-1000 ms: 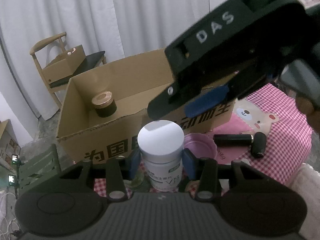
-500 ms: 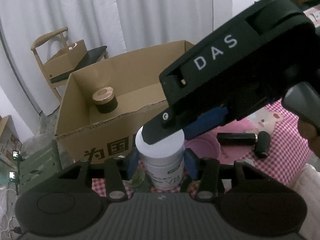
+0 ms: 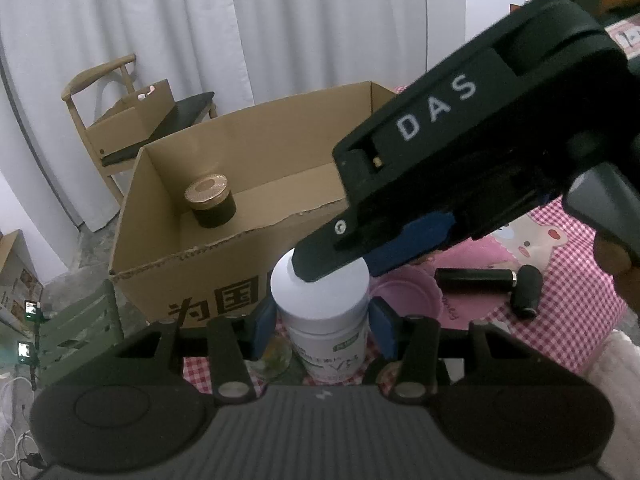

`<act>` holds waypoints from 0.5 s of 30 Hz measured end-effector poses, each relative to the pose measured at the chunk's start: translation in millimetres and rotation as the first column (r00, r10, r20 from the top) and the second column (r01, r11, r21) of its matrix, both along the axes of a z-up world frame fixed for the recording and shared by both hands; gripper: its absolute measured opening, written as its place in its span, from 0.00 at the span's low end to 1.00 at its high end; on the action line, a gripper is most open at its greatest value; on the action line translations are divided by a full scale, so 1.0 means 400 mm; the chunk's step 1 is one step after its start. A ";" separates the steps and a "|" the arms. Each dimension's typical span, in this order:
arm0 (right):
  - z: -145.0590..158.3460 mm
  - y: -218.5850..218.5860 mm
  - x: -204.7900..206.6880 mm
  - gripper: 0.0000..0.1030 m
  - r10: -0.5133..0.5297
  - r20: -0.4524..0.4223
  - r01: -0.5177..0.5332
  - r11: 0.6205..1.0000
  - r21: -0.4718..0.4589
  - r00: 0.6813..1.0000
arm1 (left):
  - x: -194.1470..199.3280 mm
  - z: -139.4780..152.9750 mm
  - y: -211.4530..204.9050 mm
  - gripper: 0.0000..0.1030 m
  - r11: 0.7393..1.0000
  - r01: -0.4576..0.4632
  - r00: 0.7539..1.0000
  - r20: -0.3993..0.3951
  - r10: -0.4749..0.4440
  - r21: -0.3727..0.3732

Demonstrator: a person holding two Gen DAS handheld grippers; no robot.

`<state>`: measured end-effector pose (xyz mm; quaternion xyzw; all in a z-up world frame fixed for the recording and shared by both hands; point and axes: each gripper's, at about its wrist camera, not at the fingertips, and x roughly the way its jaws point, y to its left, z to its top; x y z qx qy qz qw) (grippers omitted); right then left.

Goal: Organize soft objects
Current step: 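Close the right gripper around the white supplement bottle's cap, then lift the white bottle with the right gripper and carry it into the box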

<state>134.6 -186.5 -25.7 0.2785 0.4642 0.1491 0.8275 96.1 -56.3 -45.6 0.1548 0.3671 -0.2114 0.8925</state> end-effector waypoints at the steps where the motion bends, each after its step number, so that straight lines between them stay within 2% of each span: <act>1: -0.003 0.001 0.002 0.43 0.001 -0.002 -0.001 1.000 0.000 1.000 | 0.001 0.000 0.000 0.52 1.000 0.000 1.000 -0.001 0.000 0.000; 15: -0.004 0.009 0.003 0.37 0.006 0.007 -0.006 1.000 -0.013 1.000 | 0.006 0.001 0.007 0.52 1.000 -0.017 1.000 0.022 0.018 -0.022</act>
